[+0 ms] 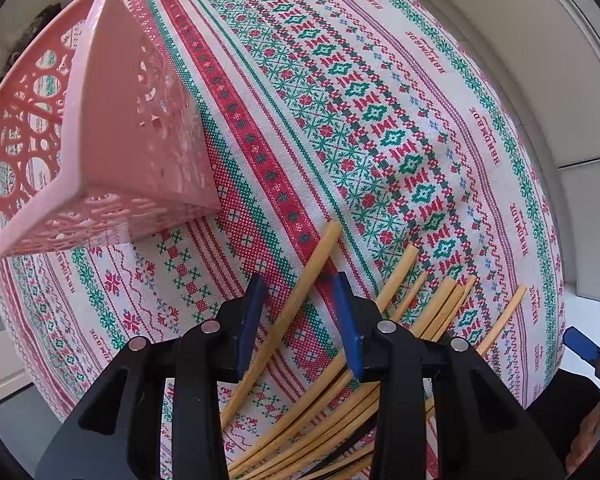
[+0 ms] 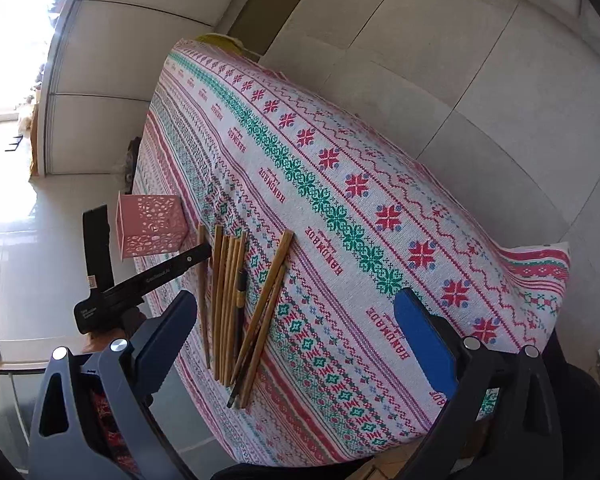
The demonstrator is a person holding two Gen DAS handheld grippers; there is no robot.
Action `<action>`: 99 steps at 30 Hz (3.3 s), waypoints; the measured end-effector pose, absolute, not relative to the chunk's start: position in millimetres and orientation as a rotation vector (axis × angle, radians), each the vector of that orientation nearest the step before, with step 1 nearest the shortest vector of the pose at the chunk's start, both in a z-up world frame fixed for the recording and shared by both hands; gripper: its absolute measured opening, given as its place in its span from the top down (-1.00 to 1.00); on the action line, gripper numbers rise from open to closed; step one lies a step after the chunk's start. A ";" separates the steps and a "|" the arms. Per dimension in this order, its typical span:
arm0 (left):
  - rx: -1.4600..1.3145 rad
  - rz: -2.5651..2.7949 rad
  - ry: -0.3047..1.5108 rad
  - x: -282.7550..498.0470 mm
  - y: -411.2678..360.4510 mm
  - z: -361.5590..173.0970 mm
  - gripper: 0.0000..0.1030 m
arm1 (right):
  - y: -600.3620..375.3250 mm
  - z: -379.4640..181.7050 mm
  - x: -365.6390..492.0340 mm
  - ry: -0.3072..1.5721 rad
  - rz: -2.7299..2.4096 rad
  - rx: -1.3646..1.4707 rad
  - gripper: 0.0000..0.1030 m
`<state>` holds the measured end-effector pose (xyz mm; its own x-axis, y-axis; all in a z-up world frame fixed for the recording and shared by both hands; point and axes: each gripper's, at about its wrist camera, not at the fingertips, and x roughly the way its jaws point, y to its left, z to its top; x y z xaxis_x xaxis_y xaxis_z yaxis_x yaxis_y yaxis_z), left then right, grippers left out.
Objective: Organize utensils
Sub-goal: 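Close the left tool on one bamboo chopstick while the right tool grasps another, then lift both held chopsticks upright and lower them into the pink holder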
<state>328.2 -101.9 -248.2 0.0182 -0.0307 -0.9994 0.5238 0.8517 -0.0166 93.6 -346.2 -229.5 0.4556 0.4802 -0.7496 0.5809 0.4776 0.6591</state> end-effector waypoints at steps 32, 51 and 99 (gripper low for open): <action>-0.091 -0.509 0.982 195.9 78.0 -108.0 0.88 | -219.1 -244.7 305.4 1.393 -0.038 0.688 -0.08; -0.123 -0.471 0.970 200.1 87.6 -108.5 0.87 | -141.5 -255.6 327.5 1.409 -0.039 0.677 -0.01; -0.047 -0.262 0.496 212.7 17.2 46.9 0.88 | -233.5 25.9 233.2 0.522 0.118 0.443 0.83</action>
